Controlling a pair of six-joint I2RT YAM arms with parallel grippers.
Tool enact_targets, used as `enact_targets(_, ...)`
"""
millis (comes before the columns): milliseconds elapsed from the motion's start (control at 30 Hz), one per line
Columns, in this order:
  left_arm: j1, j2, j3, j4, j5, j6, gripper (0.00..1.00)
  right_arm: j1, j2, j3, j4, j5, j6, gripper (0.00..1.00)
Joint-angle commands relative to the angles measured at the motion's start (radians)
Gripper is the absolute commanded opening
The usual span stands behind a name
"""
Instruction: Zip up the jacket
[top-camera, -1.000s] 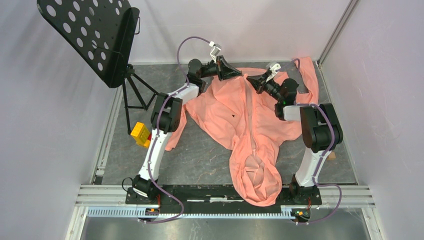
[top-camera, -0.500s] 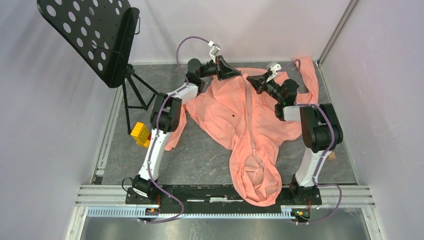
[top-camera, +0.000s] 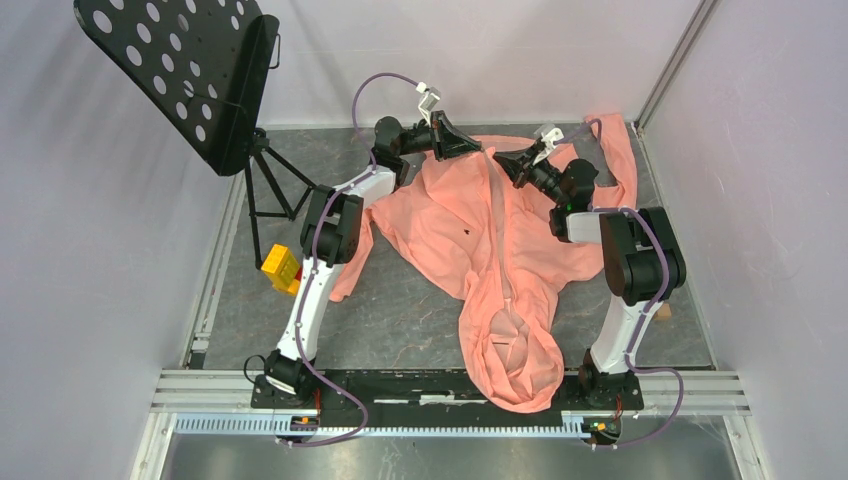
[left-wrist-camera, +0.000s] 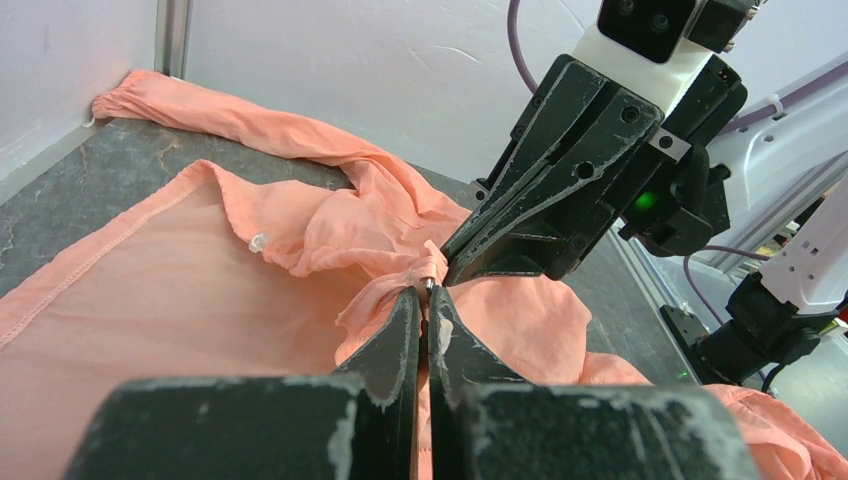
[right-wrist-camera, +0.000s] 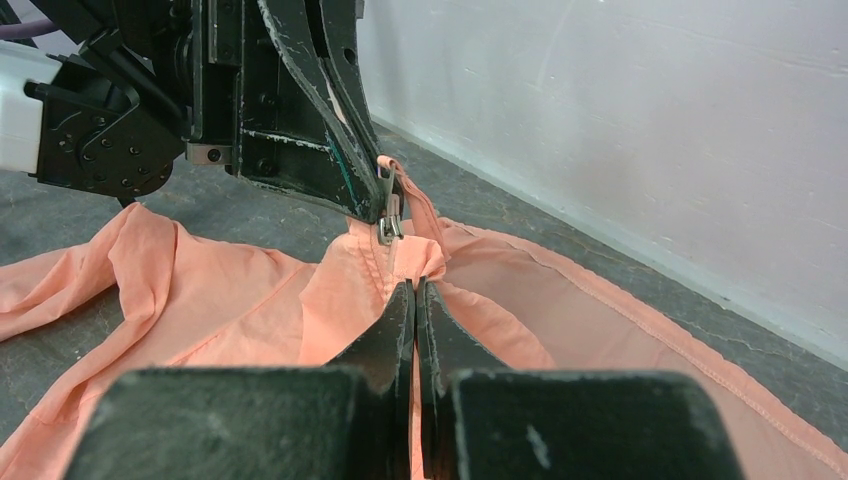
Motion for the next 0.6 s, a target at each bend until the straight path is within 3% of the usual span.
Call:
enact_targets(0, -0.004, 0.008, 0.034, 0.05, 0.002, -0.032, 0.02, -0.001, -0.005, 0.018, 0.041, -0.01, 0.004, 0.0)
enact_targets(567, -0.007, 0.011, 0.039, 0.064, 0.01, -0.044, 0.02, 0.0, 0.0, 0.026, 0.027, -0.009, 0.001, 0.0)
